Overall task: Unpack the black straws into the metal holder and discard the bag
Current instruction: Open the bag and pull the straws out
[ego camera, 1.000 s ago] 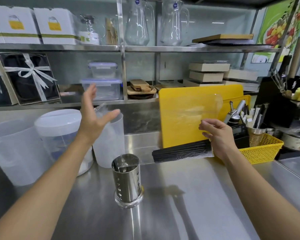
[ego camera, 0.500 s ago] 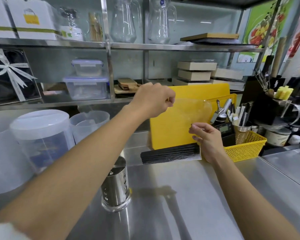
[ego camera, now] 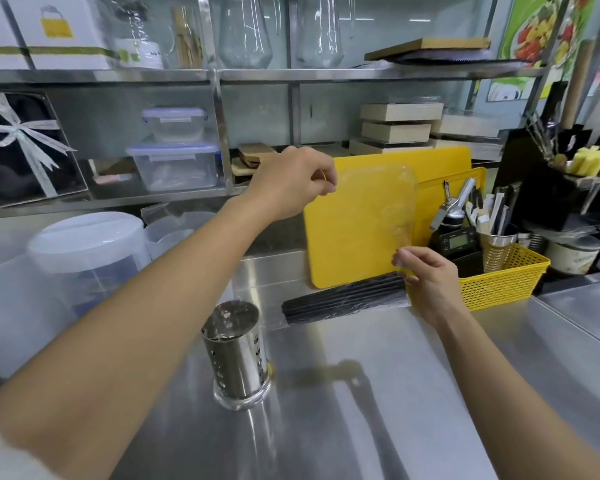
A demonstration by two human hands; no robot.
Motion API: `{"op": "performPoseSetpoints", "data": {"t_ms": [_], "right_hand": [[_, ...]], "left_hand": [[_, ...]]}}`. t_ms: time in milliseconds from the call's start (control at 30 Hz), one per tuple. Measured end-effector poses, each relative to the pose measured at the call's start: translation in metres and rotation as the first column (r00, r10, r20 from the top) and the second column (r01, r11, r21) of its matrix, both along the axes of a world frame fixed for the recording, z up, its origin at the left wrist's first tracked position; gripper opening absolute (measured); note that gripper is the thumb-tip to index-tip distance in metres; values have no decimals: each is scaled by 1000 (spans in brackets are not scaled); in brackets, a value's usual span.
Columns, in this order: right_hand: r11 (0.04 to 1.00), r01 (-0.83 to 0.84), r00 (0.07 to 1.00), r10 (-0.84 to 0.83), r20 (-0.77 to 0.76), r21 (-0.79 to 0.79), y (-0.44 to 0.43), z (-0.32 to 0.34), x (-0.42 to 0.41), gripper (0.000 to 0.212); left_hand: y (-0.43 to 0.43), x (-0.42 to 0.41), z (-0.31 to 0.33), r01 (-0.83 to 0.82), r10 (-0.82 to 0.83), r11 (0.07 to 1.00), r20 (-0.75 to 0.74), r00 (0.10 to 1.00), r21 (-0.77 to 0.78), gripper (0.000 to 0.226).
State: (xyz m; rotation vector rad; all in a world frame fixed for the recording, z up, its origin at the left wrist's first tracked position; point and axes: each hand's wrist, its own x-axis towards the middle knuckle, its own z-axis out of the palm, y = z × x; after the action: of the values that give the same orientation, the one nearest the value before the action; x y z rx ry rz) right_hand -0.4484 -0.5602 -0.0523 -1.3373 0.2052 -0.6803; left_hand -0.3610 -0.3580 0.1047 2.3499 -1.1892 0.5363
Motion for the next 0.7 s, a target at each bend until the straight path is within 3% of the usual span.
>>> {"op": "performPoseSetpoints", "data": {"t_ms": [133,367,500,700], "right_hand": [[1000,-9,1000,10,18,-16,4,12,3,25],[996,-16,999,19,32,-86,11,37,22,2],[977,-37,999,42,22,-211,26,61,37,2],[889,-87,994,108,22,-450,65,100,63,3]], "left_hand": [[12,9,-3,28,-31,995,-33,999,-97,11],[37,19,-7,48,-70,954,-63,996,-296,9],[66,26,-12,39,-63,919,-49,997,-391,9],[123,45,-34,-76,-15,815,-153,988,-575,21]]}}
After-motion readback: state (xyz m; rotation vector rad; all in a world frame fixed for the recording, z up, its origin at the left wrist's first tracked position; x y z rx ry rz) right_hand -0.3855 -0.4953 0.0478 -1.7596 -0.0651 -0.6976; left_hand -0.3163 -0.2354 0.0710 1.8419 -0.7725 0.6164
